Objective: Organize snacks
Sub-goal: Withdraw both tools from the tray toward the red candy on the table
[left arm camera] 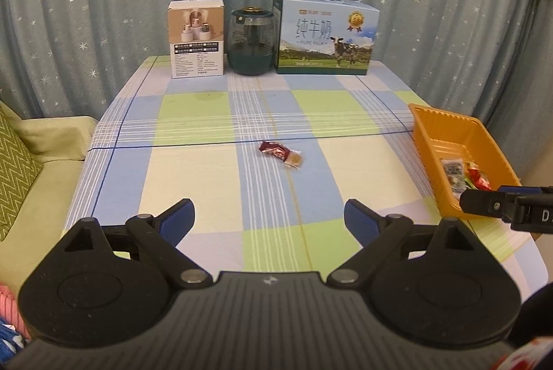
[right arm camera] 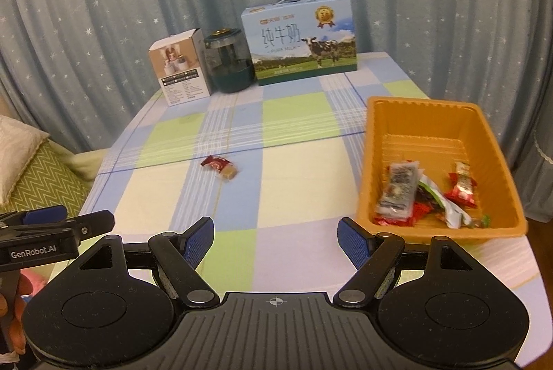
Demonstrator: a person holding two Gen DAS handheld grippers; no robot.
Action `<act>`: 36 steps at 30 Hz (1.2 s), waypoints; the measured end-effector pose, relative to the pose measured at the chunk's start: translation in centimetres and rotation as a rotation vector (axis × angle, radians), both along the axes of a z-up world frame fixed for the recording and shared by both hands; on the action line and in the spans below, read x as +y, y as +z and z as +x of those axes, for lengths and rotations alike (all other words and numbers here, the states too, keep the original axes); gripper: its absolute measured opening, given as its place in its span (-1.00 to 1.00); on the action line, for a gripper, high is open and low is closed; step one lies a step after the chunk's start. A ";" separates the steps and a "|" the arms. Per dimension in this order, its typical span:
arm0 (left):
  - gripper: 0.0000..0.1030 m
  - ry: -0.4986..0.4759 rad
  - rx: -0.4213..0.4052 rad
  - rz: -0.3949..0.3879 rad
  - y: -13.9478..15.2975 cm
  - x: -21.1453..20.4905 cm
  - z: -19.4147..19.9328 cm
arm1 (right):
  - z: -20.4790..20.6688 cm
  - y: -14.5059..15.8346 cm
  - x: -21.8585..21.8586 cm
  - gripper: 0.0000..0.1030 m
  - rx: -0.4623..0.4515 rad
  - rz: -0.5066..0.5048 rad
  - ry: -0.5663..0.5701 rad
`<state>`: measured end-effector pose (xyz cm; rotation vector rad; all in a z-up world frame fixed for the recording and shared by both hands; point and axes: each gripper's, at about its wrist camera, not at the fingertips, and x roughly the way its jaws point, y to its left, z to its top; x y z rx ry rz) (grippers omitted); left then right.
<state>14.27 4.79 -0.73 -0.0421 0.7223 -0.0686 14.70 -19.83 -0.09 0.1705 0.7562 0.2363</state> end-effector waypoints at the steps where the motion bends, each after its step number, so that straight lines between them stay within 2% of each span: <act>1: 0.79 0.008 -0.002 0.000 -0.2 0.2 0.3 | 0.3 -0.1 0.3 0.52 -0.008 0.000 0.004; 14: 0.79 0.088 0.008 0.012 -4.4 2.6 7.1 | 7.1 -4.2 4.0 0.50 -0.010 0.007 0.030; 17: 0.79 0.094 0.012 0.011 -5.8 2.8 8.7 | 8.7 -5.5 4.8 0.27 -0.002 0.005 0.043; 24: 0.79 0.120 0.027 -0.002 -8.6 4.2 11.5 | 12.1 -8.4 6.7 0.12 0.000 0.004 0.074; 26: 0.79 0.109 0.020 0.001 -8.6 4.2 12.2 | 12.9 -9.2 7.3 0.12 -0.002 -0.003 0.090; 30: 0.79 0.064 0.006 0.053 -8.7 3.5 13.8 | 14.5 -10.9 8.5 0.11 -0.016 -0.040 0.158; 36: 0.79 0.039 0.022 0.056 -9.2 3.2 15.3 | 16.7 -13.1 9.3 0.12 -0.015 -0.058 0.186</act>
